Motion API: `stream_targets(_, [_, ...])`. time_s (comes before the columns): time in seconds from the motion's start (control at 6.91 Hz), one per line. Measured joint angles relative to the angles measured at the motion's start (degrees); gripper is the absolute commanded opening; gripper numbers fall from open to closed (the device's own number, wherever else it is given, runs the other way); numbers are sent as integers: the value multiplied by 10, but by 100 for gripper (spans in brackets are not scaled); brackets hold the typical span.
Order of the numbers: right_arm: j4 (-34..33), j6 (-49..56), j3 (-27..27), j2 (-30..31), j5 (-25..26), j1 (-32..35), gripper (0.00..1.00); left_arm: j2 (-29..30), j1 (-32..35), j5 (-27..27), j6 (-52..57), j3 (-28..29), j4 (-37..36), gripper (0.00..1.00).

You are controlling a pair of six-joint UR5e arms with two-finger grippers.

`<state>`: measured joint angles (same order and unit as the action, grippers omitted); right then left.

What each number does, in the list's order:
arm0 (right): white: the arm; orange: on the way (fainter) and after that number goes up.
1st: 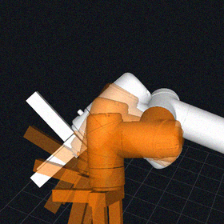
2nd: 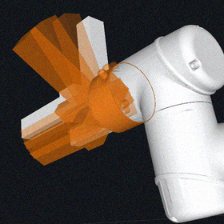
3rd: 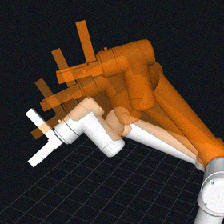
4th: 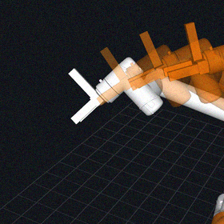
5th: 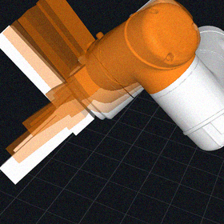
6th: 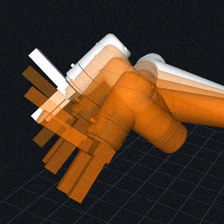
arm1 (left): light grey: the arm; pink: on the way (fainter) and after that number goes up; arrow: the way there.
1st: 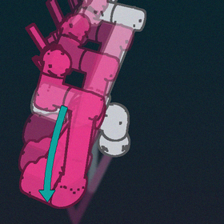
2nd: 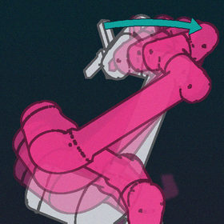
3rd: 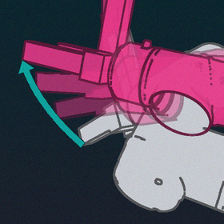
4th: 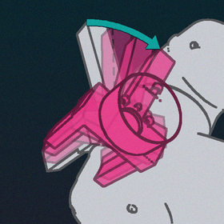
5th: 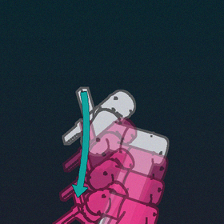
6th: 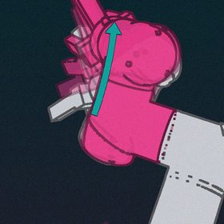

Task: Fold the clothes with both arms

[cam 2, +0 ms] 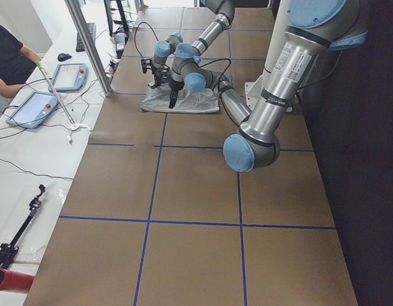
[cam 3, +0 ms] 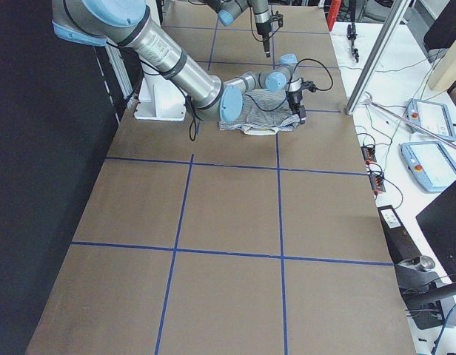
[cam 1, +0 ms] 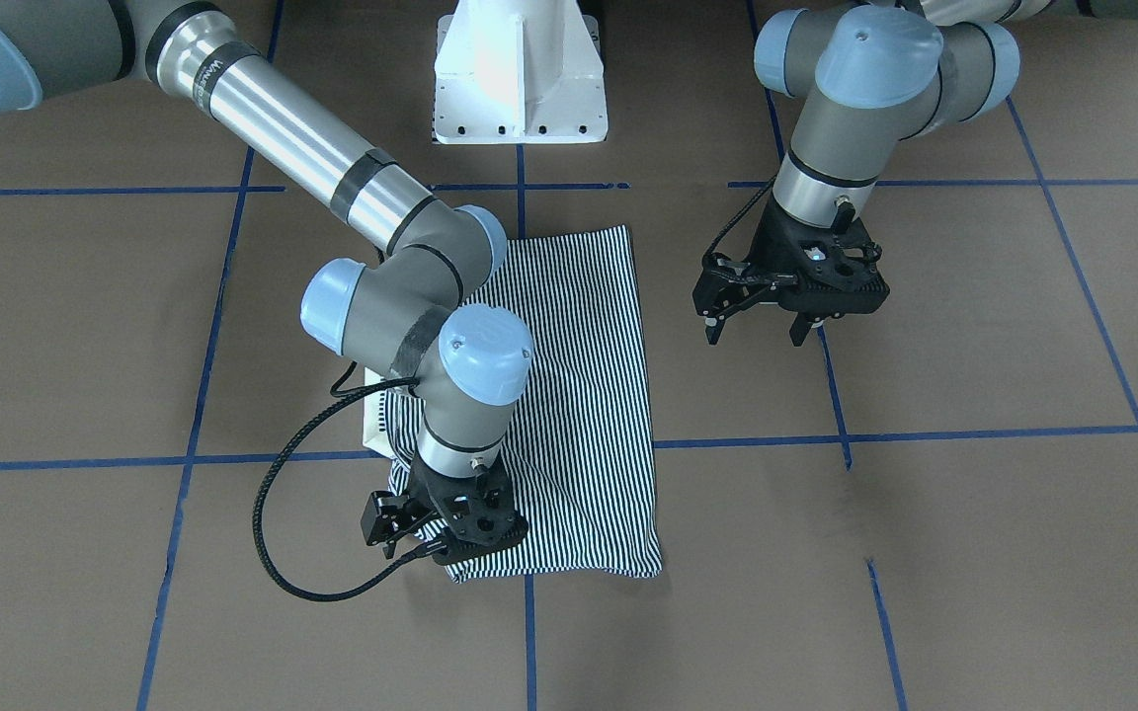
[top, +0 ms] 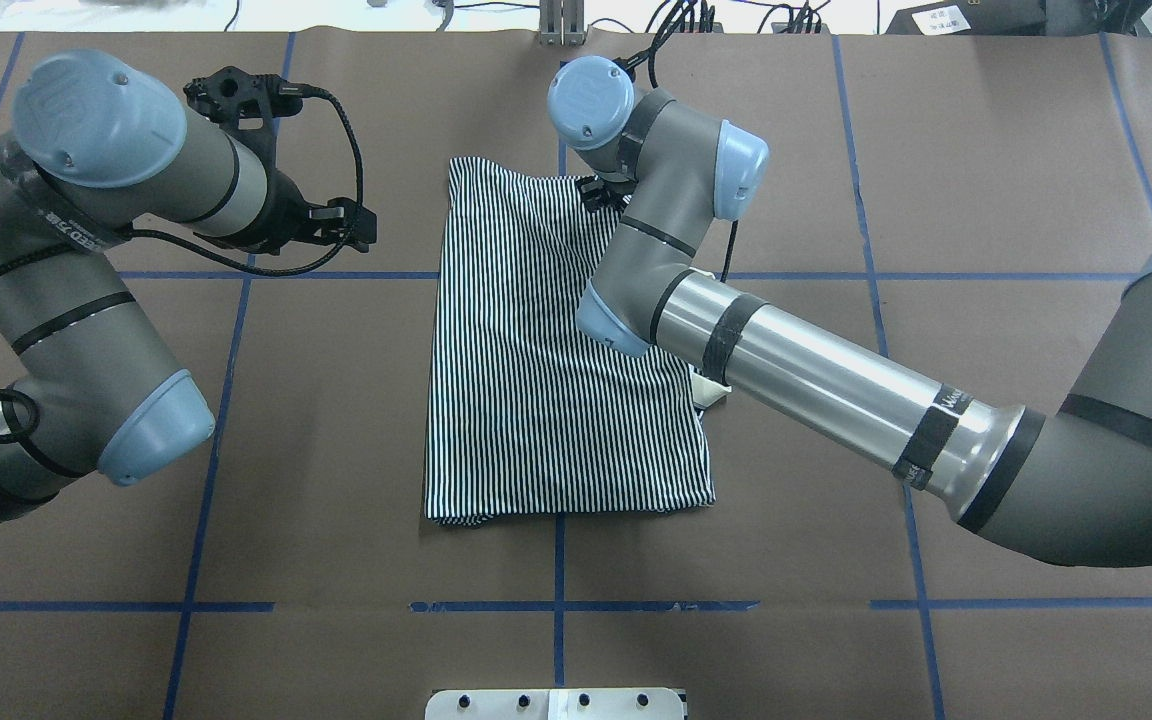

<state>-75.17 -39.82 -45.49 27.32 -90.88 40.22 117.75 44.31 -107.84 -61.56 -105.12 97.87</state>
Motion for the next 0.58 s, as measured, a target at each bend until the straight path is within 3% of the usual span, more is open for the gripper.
stream_targets(0.58, [17,110,8,26,-58,96,100,3,-1,-7,-6,-4,0,100])
